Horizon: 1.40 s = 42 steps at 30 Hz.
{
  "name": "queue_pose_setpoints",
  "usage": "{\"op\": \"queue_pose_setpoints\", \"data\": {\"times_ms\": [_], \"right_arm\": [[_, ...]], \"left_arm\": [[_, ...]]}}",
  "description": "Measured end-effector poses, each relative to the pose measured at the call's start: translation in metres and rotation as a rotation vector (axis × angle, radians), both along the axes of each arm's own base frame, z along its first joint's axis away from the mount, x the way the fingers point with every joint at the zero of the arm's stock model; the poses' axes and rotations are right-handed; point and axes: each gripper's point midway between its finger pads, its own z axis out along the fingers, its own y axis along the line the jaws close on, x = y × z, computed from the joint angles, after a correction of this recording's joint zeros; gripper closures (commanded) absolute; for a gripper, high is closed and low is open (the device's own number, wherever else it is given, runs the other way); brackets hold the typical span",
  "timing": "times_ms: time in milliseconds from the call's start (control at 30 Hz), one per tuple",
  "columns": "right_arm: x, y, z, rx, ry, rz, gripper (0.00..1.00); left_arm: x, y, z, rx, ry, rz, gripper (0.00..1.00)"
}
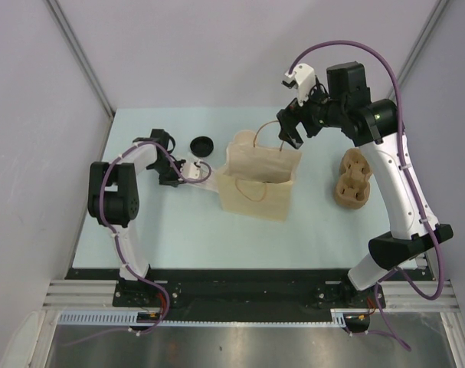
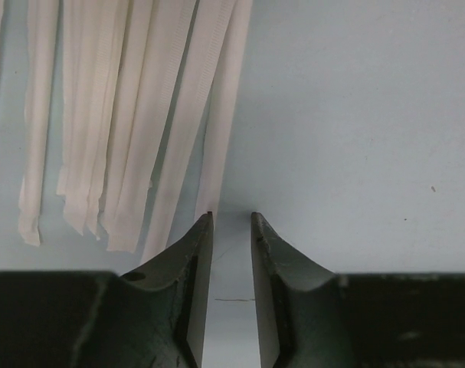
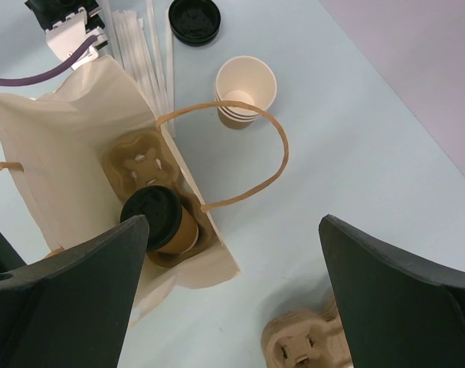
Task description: Pack the takeout coffee
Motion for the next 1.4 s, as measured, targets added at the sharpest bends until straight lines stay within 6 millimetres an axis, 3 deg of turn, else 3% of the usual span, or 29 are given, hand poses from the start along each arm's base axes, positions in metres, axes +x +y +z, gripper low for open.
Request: {"op": "queue_pose_setpoints", "data": {"times_ms": [167, 367, 600, 733, 767, 833, 1033, 1133, 1300, 1400], "right_arm": [[-0.001, 0.002, 0.000, 0.007, 0.007, -0.001, 0.00], [-0.003, 0.002, -0.002, 0.004, 0.015, 0.001, 0.00], [-0.003, 0.002, -0.005, 0.000, 0.023, 0.000, 0.00], [-0.003, 0.002, -0.010, -0.007, 0.037, 0.000, 0.00], [-0.003, 0.001, -0.011, -0.008, 0.038, -0.002, 0.01], [-0.002, 0.000, -0.012, -0.009, 0.041, -0.005, 0.00], [-0.001, -0.003, -0.014, -0.006, 0.045, -0.009, 0.00], [0.001, -0.004, -0.012, 0.006, 0.035, -0.007, 0.00], [0.003, -0.004, -0.010, 0.030, 0.021, -0.002, 0.00], [0.005, -0.004, -0.006, 0.049, 0.006, 0.001, 0.00]], "left_arm": [[0.002, -0.003, 0.000, 0.019, -0.006, -0.019, 0.61], [0.022, -0.019, 0.001, 0.027, -0.002, -0.040, 0.63], [0.017, -0.019, -0.001, 0.050, -0.002, -0.080, 0.69], [0.012, -0.018, -0.002, 0.076, -0.010, -0.089, 0.80], [0.010, -0.018, -0.003, 0.083, -0.014, -0.090, 0.90], [0.001, -0.014, -0.004, 0.108, -0.018, -0.091, 0.99], [-0.007, -0.006, -0.003, 0.152, -0.015, -0.096, 1.00], [-0.020, 0.006, -0.003, 0.195, 0.008, -0.091, 1.00], [-0.072, 0.035, 0.000, 0.273, 0.155, -0.079, 1.00], [-0.088, 0.045, 0.008, 0.299, 0.201, -0.069, 1.00]]}}
